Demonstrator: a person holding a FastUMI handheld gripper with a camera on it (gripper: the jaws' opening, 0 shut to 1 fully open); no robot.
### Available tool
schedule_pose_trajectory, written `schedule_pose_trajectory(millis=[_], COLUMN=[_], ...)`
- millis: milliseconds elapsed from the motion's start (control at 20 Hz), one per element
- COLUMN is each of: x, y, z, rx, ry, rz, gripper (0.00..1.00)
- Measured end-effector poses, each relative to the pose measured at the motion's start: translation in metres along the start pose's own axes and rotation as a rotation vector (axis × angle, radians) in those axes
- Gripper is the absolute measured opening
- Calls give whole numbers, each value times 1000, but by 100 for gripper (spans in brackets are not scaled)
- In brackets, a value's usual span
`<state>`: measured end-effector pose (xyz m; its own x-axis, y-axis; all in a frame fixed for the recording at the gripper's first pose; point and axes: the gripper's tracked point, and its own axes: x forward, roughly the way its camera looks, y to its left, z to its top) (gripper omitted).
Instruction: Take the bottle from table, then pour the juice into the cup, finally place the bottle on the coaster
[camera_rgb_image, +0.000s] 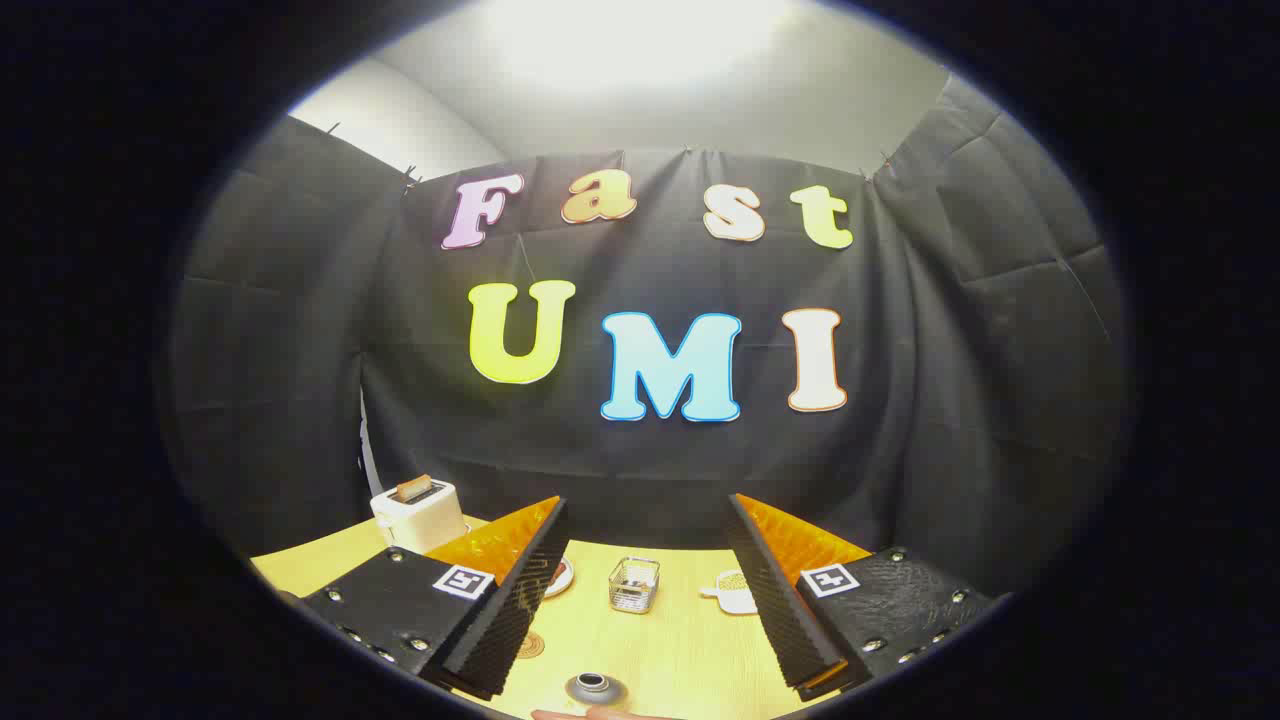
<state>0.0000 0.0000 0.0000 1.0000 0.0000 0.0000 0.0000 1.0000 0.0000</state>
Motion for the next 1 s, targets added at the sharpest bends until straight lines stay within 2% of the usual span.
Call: schedule_pose_trajectory(millis=[450, 700, 1000], x=[8, 3, -17], y=[11, -11, -2], z=[-32, -28, -73], rx=[-4, -23, 14], ry=[53, -13, -39], rz=[57, 30, 67], gripper=[96, 96, 96])
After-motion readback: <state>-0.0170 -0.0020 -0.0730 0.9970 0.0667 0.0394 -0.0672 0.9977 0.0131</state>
